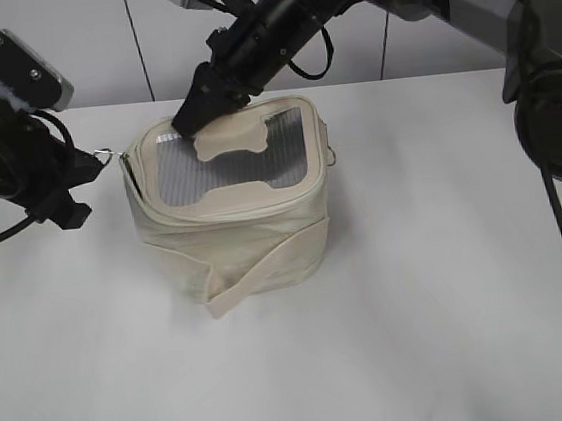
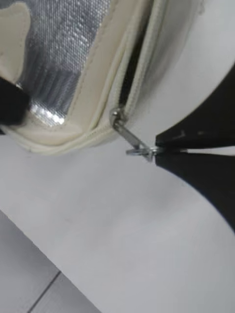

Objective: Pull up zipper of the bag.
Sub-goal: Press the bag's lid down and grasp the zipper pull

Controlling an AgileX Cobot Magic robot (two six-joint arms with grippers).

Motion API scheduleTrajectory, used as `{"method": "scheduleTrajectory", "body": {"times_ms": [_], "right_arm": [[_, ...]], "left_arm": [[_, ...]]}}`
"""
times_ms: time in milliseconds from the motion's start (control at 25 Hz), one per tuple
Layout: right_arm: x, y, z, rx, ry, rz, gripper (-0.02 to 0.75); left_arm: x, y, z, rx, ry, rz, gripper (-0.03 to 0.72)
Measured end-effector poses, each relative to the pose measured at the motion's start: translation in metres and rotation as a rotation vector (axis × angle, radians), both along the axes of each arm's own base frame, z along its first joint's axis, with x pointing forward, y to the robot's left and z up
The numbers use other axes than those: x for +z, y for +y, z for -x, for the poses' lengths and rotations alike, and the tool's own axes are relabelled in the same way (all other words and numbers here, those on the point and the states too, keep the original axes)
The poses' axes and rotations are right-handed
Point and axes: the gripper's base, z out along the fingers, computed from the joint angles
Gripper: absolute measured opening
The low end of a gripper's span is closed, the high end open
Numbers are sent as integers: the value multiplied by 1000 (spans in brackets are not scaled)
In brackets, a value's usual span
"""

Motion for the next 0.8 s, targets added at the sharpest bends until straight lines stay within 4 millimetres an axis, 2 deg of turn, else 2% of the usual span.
{"method": "scheduleTrajectory", "body": {"times_ms": [280, 400, 560, 800], "right_arm": [[-1, 1, 0, -8, 14, -1, 54], [-1, 1, 0, -10, 17, -1, 52], [-1, 1, 0, -13, 20, -1, 52], [-1, 1, 1, -23, 37, -5, 52]], "left_arm": [[-2, 3, -2, 92, 4, 26, -8], [-3, 0, 0, 65, 29, 46, -8], [-7, -3, 7, -59, 85, 21, -6], [-5, 0, 11, 2, 156, 37, -6]]}}
